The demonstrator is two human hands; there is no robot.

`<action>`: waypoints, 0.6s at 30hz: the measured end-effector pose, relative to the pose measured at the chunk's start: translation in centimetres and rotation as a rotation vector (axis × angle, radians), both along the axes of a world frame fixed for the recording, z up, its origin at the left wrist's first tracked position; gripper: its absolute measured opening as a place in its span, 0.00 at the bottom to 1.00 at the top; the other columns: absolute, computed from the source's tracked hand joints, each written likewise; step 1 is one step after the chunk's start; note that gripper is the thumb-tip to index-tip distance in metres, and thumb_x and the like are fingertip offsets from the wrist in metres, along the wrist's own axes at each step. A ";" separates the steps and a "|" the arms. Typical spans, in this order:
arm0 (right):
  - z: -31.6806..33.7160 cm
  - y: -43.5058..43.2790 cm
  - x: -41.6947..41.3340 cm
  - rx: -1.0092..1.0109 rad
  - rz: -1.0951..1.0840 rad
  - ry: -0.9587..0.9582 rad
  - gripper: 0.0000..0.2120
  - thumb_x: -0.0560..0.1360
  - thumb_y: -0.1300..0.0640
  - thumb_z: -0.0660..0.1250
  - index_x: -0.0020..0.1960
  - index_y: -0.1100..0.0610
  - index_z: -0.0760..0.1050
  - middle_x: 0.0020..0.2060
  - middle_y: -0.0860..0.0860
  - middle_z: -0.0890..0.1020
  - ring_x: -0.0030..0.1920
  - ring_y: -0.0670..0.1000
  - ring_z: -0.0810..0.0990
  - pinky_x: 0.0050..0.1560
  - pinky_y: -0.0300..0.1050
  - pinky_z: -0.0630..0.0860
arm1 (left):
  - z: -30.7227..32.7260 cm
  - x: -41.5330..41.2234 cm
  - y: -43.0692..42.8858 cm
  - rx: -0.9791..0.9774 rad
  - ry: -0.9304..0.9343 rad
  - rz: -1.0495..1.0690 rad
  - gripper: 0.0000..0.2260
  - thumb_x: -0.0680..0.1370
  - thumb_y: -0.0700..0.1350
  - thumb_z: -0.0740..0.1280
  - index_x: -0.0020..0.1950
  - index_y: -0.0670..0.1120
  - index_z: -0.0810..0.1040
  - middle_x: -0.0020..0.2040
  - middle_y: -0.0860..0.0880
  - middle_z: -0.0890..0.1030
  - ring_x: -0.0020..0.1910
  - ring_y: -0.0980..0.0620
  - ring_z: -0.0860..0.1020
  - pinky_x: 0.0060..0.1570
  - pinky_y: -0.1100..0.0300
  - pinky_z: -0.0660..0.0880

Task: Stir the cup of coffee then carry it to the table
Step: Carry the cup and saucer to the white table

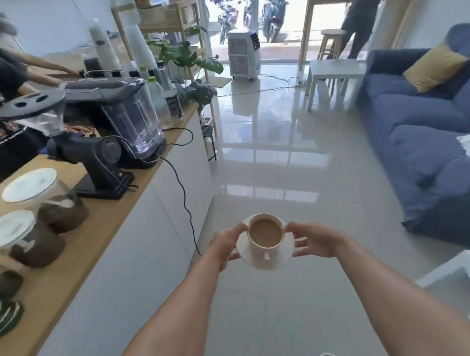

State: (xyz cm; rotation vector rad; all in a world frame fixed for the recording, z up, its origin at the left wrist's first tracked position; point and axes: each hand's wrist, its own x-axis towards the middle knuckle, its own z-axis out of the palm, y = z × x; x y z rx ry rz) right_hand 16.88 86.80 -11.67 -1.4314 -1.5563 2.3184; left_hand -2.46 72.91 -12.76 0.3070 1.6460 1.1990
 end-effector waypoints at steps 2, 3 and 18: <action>-0.3 1.7 1.6 -0.007 -0.062 0.012 0.08 0.74 0.57 0.71 0.52 0.58 0.79 0.44 0.56 0.78 0.44 0.56 0.79 0.56 0.54 0.76 | -0.1 0.8 2.7 -0.017 0.000 -0.064 0.18 0.74 0.49 0.71 0.59 0.40 0.80 0.50 0.44 0.80 0.50 0.46 0.77 0.52 0.51 0.75; -0.4 2.3 2.3 -0.007 -0.082 0.012 0.09 0.74 0.57 0.71 0.52 0.59 0.79 0.43 0.56 0.79 0.43 0.56 0.79 0.54 0.53 0.77 | -0.2 1.2 3.8 -0.018 -0.002 -0.088 0.18 0.74 0.48 0.71 0.60 0.40 0.80 0.50 0.44 0.80 0.51 0.46 0.77 0.53 0.50 0.75; -2.4 13.7 8.8 -0.015 -0.495 0.035 0.12 0.72 0.58 0.73 0.54 0.60 0.79 0.44 0.57 0.82 0.43 0.56 0.84 0.45 0.50 0.80 | -2.5 4.3 23.2 -0.006 0.016 -0.455 0.10 0.73 0.49 0.73 0.47 0.44 0.82 0.46 0.46 0.82 0.44 0.50 0.80 0.46 0.54 0.78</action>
